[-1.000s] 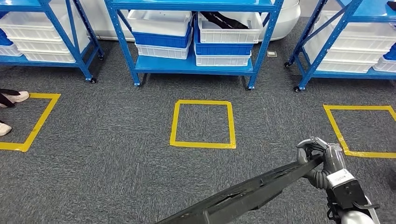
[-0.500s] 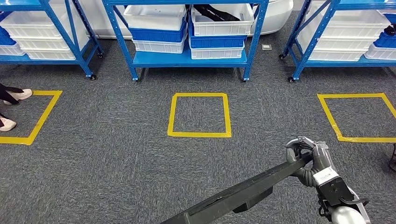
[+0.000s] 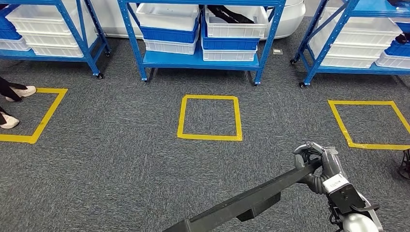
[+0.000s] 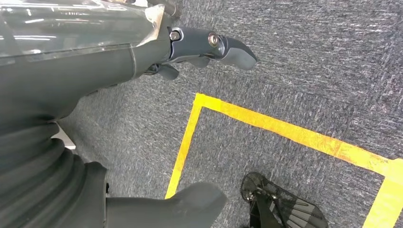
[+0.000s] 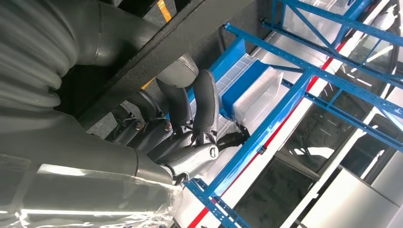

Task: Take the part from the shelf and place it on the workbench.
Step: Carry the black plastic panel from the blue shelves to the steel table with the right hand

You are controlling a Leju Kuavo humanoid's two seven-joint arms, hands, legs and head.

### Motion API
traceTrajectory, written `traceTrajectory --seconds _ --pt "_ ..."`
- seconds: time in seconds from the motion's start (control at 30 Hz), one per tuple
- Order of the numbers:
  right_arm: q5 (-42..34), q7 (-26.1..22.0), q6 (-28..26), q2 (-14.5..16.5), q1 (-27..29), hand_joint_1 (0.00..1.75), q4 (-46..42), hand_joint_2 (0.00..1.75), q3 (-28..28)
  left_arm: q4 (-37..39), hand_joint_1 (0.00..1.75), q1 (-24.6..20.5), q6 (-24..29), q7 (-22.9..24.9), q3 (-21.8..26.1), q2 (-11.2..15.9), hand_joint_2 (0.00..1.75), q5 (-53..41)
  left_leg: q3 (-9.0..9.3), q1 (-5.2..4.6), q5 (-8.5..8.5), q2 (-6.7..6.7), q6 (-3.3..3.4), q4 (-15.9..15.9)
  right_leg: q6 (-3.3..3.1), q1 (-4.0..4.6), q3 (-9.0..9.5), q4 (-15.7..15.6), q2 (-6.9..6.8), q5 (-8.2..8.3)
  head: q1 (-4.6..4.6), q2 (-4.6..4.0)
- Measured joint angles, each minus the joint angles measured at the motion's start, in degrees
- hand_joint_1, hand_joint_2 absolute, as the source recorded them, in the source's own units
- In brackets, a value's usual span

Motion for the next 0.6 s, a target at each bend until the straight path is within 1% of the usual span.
traceTrajectory --seconds 0.1,0.37,0.47,0.6 --pt "0.1 0.0 0.0 0.0 0.0 1.75 0.0 1.75 0.0 0.0 0.0 0.0 0.0 0.0 0.0 0.0 1.75 -0.1 -0.46 -0.08 0.26 0.02 0.27 0.3 0.63 -0.1 -0.05 -0.1 0.0 0.53 -0.01 0.0" --pt "0.2 0.0 0.1 0.0 0.0 1.75 0.0 1.75 0.0 0.0 0.0 0.0 0.0 0.1 0.1 0.0 1.75 -0.1 -0.74 -0.19 0.27 0.02 0.32 0.4 0.76 -0.14 -0.22 -0.1 0.0 0.6 -0.02 0.0" --pt "0.5 0.0 0.5 0.2 -0.2 1.75 0.0 1.75 0.1 0.0 0.0 0.0 0.0 0.4 0.2 0.0 1.75 0.0 -0.97 -0.29 0.27 0.0 0.35 0.5 1.06 -0.22 -0.39 -0.2 0.0 0.79 -0.04 0.0" --pt "0.7 0.1 1.3 0.5 -1.3 1.75 0.5 1.75 0.7 0.0 0.0 0.0 0.2 0.8 0.8 0.0 1.75 0.4 -1.39 -0.42 0.43 -0.05 0.61 0.7 1.51 -0.39 -0.73 -0.2 0.0 1.1 -0.06 0.0"
